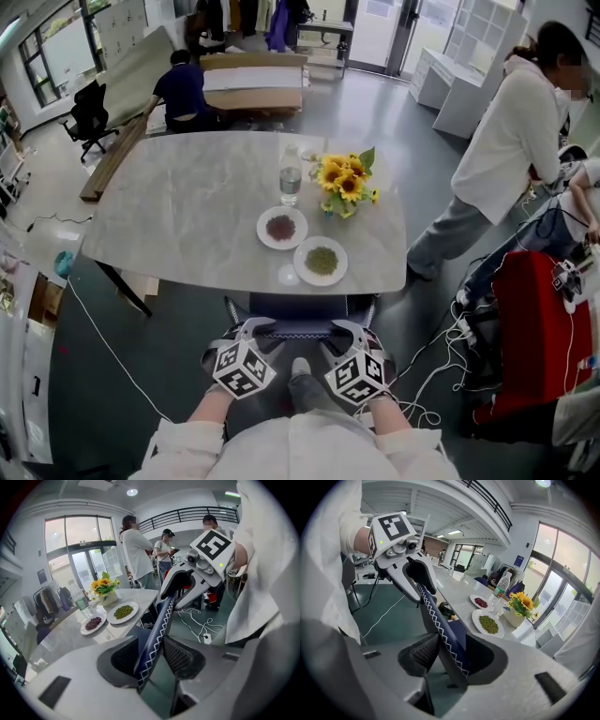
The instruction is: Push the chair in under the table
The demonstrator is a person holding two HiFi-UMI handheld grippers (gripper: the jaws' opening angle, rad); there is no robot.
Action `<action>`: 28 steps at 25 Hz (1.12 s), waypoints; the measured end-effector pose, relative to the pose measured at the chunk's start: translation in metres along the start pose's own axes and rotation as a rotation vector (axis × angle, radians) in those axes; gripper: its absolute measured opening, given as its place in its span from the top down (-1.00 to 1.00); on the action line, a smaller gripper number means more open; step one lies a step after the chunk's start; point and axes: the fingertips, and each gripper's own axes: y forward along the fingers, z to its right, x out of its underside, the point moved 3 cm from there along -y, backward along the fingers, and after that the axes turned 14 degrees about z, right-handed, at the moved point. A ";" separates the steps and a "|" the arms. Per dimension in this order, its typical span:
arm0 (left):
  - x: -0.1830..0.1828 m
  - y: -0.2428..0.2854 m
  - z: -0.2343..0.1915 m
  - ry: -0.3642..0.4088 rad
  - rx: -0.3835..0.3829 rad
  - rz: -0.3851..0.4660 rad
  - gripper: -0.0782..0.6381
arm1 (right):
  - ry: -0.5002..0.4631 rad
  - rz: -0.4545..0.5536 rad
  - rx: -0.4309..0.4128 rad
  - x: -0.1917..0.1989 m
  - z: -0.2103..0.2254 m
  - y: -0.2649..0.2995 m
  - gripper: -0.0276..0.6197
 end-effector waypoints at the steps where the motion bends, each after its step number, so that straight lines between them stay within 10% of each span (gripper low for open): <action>1: 0.000 0.000 0.000 0.000 -0.010 -0.002 0.34 | 0.012 -0.006 0.001 0.000 0.000 0.000 0.46; 9: -0.004 -0.009 0.009 -0.062 -0.097 0.032 0.32 | 0.055 -0.037 0.021 -0.004 -0.006 -0.008 0.42; 28: -0.062 -0.102 0.077 -0.146 -0.150 0.321 0.32 | 0.296 0.281 0.181 -0.071 -0.056 -0.110 0.73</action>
